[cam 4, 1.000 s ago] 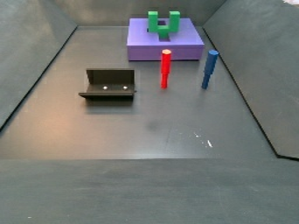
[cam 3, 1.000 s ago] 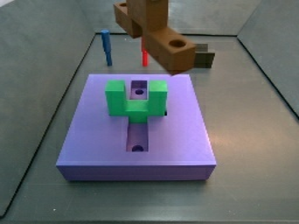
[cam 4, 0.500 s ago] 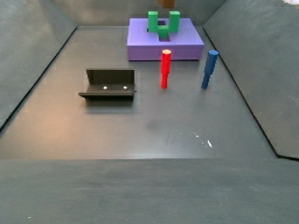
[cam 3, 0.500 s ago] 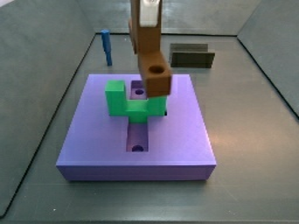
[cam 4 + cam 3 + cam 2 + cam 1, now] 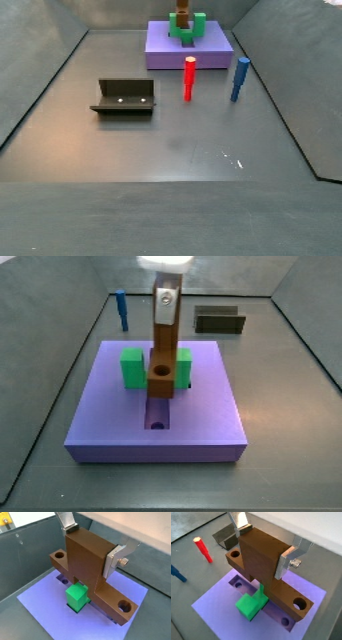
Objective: Pick up the brown object. Move up. Place the brown object on the fixture. Regrasp the brown object. Move to above the board. Insert the brown object.
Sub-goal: Insert the brown object.
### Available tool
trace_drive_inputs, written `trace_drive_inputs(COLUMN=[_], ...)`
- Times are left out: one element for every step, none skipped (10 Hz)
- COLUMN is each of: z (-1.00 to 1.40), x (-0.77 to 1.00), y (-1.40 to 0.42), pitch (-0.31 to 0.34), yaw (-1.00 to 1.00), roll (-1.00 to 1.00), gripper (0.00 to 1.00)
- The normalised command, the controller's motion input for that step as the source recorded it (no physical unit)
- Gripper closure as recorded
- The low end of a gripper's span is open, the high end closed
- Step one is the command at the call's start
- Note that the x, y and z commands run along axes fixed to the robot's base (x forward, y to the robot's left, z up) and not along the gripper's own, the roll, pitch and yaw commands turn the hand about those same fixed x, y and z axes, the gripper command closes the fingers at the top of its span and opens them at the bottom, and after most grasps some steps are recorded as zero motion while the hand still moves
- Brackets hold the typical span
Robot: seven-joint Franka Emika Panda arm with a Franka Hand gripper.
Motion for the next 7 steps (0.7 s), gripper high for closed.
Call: trace_drive_inputs(z=[0.00, 0.00, 0.00, -0.06, -0.10, -0.16, -0.20], x=[-0.26, -0.16, -0.11, -0.06, 0.00, 0.00, 0.00], y=[-0.11, -0.06, 0.00, 0.00, 0.00, 0.00, 0.00], pitch=[0.000, 0.000, 0.000, 0.000, 0.000, 0.000, 0.000], yaw=[0.05, 0.23, 0.28, 0.39, 0.28, 0.19, 0.11], roll=[0.09, 0.14, 0.15, 0.14, 0.07, 0.02, 0.01], gripper=[1.00, 1.00, 1.00, 1.00, 1.00, 1.00, 1.00])
